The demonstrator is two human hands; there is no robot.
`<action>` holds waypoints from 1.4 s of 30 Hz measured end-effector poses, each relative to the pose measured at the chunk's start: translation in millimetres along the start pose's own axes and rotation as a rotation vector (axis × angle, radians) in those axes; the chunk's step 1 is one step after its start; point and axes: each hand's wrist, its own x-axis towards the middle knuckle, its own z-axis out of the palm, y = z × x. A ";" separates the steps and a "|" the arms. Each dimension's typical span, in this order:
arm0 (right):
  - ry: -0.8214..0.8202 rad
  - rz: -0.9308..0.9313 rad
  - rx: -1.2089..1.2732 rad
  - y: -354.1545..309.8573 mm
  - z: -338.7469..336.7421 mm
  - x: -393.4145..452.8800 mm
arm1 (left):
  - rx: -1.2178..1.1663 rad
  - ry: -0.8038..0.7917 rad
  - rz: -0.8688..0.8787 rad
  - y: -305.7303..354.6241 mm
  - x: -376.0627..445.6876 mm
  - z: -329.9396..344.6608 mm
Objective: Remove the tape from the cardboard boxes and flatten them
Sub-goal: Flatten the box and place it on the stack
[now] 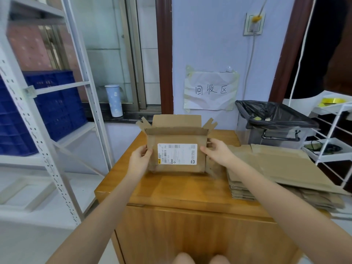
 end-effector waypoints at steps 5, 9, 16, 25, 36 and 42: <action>0.065 -0.035 0.009 -25.3 -12.1 7.6 | 0.018 0.032 0.014 27.0 10.1 -11.9; 0.117 0.015 -0.047 -41.6 -17.9 15.6 | 0.164 0.028 0.025 46.6 16.4 -20.1; 0.045 0.100 -0.167 -42.3 -6.5 16.1 | 0.346 -0.095 -0.074 46.0 20.5 -27.6; -0.176 0.207 -0.180 -21.9 21.8 7.7 | 0.484 -0.235 -0.186 21.7 16.1 -32.1; -0.088 -0.125 -0.594 -17.8 25.0 13.1 | 0.392 -0.264 -0.094 10.0 25.2 -53.9; -0.324 -0.220 -0.681 -31.1 41.0 9.4 | 0.234 -0.300 -0.068 -5.2 14.6 -37.8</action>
